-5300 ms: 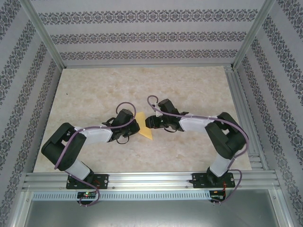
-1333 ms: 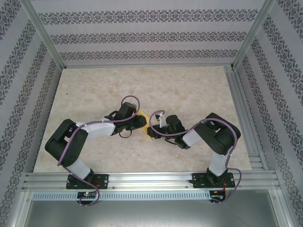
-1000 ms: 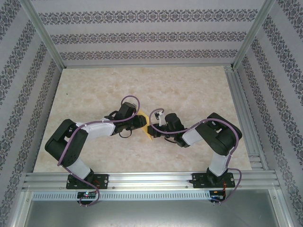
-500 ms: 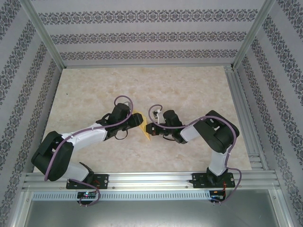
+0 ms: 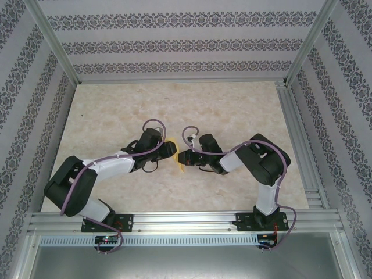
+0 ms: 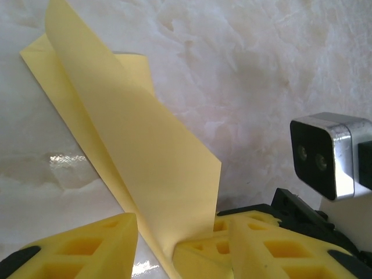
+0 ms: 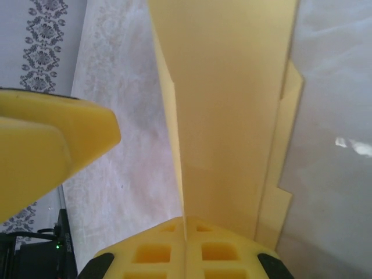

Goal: Fold a paper plane with a square sheet of paper (pick it up from the middle)
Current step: Fold the wing for the fifth time at the center of the table.

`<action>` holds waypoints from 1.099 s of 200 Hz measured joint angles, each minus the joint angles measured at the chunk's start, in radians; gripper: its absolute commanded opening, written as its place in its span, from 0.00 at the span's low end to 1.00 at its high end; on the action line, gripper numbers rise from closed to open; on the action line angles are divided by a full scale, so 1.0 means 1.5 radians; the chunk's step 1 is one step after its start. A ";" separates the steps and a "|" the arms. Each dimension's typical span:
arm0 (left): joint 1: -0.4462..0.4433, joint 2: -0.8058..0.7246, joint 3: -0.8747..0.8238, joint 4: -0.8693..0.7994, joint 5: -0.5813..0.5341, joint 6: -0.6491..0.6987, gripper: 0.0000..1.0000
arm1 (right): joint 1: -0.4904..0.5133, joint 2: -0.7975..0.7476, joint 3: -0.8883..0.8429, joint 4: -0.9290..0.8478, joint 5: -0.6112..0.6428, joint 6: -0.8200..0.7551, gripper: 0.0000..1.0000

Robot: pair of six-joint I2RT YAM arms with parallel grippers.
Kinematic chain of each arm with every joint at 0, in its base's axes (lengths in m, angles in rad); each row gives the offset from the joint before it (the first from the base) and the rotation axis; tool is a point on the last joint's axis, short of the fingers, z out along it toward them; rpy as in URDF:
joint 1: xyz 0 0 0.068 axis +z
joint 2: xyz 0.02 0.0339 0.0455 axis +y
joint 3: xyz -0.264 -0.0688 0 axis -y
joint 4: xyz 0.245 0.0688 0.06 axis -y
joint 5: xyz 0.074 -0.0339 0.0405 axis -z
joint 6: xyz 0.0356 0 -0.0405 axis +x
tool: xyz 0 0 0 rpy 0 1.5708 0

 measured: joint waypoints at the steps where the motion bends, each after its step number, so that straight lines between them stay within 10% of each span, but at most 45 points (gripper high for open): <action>1: 0.000 0.001 0.000 0.001 0.000 0.000 0.44 | 0.000 0.001 0.000 0.000 0.000 0.000 0.01; 220: 0.000 0.118 0.043 0.049 0.042 0.001 0.28 | -0.034 0.035 0.049 -0.071 -0.073 0.069 0.02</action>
